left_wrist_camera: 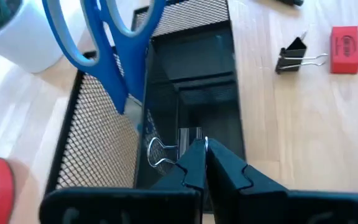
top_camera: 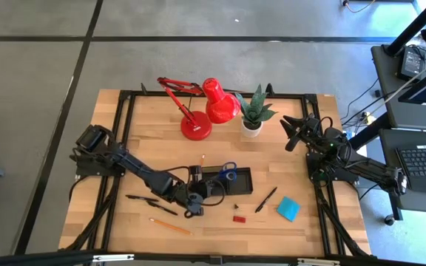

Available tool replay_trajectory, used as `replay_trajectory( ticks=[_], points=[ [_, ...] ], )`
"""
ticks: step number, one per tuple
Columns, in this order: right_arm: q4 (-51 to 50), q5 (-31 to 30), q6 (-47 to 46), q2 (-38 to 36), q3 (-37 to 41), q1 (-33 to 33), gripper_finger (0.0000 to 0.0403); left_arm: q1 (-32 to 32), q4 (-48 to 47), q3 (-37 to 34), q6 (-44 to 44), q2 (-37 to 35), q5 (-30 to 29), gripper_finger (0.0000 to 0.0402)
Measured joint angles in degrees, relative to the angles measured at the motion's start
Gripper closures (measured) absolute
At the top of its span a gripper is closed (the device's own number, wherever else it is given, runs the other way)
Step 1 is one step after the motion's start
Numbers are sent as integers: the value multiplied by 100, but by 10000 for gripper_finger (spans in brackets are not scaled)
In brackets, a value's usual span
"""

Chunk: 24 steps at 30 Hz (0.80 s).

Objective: Pick and place office supplies into organizer
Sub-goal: Put the left black binder clip into the black desk organizer

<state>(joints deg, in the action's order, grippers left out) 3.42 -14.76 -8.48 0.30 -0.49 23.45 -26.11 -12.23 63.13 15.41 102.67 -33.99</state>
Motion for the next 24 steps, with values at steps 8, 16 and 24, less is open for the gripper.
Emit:
replay_trajectory(
  ticks=[8, 16, 24],
  points=[
    [0, 0, -1, 2, 0, -1, 275, 86, -180, 0, -76, 0, 48, 398],
    [0, 0, -24, 2, -1, 0, 275, 111, -269, 2, -768, 254, 146, 398],
    [-1, 0, -29, 2, 0, 0, 275, 146, -278, 0, -783, 369, 172, 398]
  ],
)
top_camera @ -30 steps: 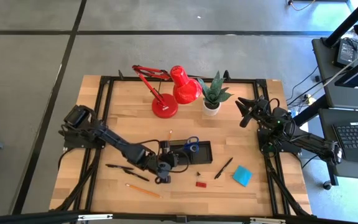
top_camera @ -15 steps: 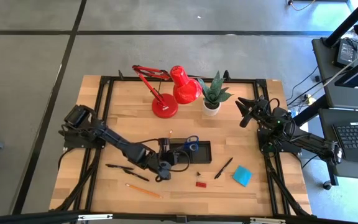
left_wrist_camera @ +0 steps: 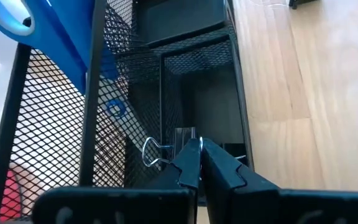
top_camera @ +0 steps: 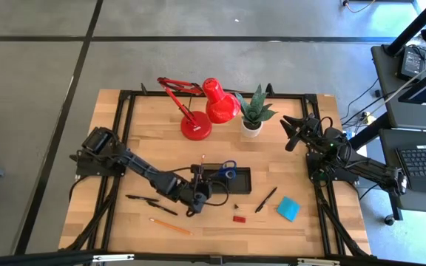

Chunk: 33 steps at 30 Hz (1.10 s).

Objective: Pick and place office supplies into organizer
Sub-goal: Put the left black binder clip into the black desk organizer, then put the black binder clip into the black desk organizer

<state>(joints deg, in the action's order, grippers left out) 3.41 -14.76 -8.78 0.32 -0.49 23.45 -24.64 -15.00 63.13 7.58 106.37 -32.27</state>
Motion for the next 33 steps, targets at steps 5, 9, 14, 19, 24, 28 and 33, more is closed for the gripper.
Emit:
replay_trajectory(
  ticks=[5, 9, 14, 19, 24, 28, 33],
  points=[
    [1, 0, 0, 0, -2, 0, 275, 4, -4, 0, 147, 0, 82, 398],
    [0, 0, 0, 0, -2, 1, 275, 9, -6, 0, 319, 2, 106, 397],
    [-1, 0, 0, 0, 0, -1, 275, 8, -24, 0, 506, 2, 191, 380],
    [1, 0, 0, 0, -2, -1, 275, 7, -28, 0, 522, 2, 192, 356],
    [1, 0, 0, 0, -1, 1, 275, 7, -28, 0, 522, 2, 187, 338],
    [1, 0, 0, 0, 0, 1, 275, 7, -20, 0, 538, 2, 187, 329],
    [-1, 0, -2, 0, 0, 1, 275, 7, 9, 0, 537, -79, 186, 322]
  ],
)
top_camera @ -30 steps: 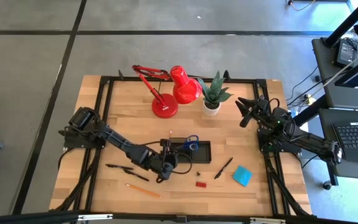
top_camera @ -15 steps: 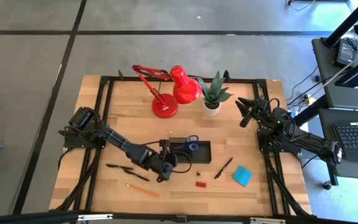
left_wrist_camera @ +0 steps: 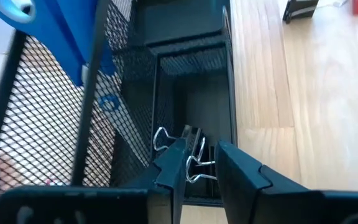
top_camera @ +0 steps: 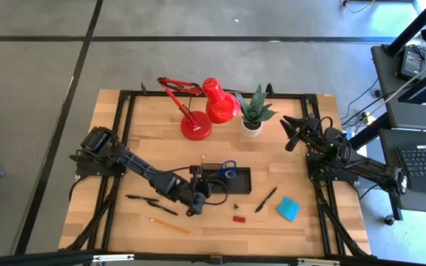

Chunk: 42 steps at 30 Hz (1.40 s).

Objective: Pick and place office supplies into organizer
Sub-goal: Put the black binder clip into the black desk organizer

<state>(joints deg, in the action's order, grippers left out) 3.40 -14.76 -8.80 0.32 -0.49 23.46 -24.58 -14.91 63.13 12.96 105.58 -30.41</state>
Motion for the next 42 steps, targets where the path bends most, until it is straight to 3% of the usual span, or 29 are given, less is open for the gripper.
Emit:
replay_trajectory(
  ticks=[6, 11, 21, 29, 39, 42],
  points=[
    [0, 0, 0, 0, -1, 0, 275, -7, 202, 0, -135, -152, 14, 312],
    [2, 0, -1, 0, -1, -2, 275, 16, 844, 2, -892, -153, 304, 307],
    [1, 0, -11, 0, -1, 0, 275, 372, 2335, 2, -1975, -155, 1903, 301],
    [-1, 1, -16, 0, 0, -2, 275, 611, 3064, 2, -2805, 67, 2441, 277],
    [-18, 144, -20, 7, 0, -4, 275, 750, 3978, 3, -2831, 549, 3276, 232],
    [-20, 151, -36, 7, -1, -4, 275, 728, 4135, 53, -2822, 719, 3205, 231]
  ],
)
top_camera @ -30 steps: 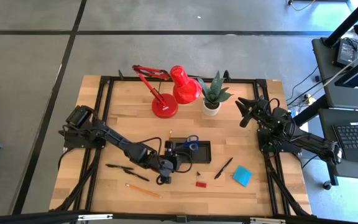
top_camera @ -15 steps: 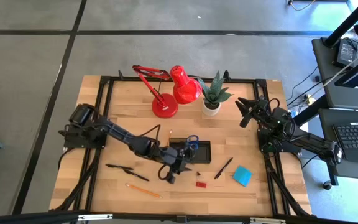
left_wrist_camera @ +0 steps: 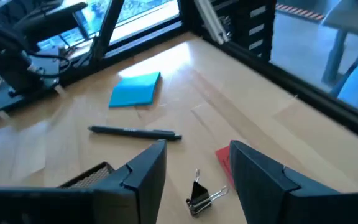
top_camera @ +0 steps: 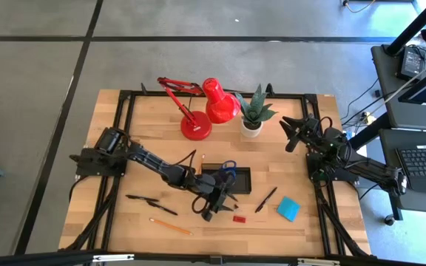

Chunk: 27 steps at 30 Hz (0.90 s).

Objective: Pick and place office supplies into organizer
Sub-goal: Put the black binder clip into the black desk organizer

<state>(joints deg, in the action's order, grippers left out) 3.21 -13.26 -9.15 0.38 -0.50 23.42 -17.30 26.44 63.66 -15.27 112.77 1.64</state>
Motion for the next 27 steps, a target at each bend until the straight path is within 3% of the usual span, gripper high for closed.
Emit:
replay_trajectory(
  ticks=[7, 10, 16, 27],
  points=[
    [-4, 80, -131, 0, 0, 0, 275, -84, 1, 247, 20, 283, -339, 235],
    [-7, 94, -133, 0, 1, 0, 275, -136, -190, 344, -30, 342, -778, 235],
    [-9, 103, -133, 0, 1, 0, 275, -370, -1440, 914, -251, 352, -1430, 235],
    [-9, 103, -133, 0, 0, 0, 275, -428, -3929, 2210, -354, 345, -1527, 235]
  ],
)
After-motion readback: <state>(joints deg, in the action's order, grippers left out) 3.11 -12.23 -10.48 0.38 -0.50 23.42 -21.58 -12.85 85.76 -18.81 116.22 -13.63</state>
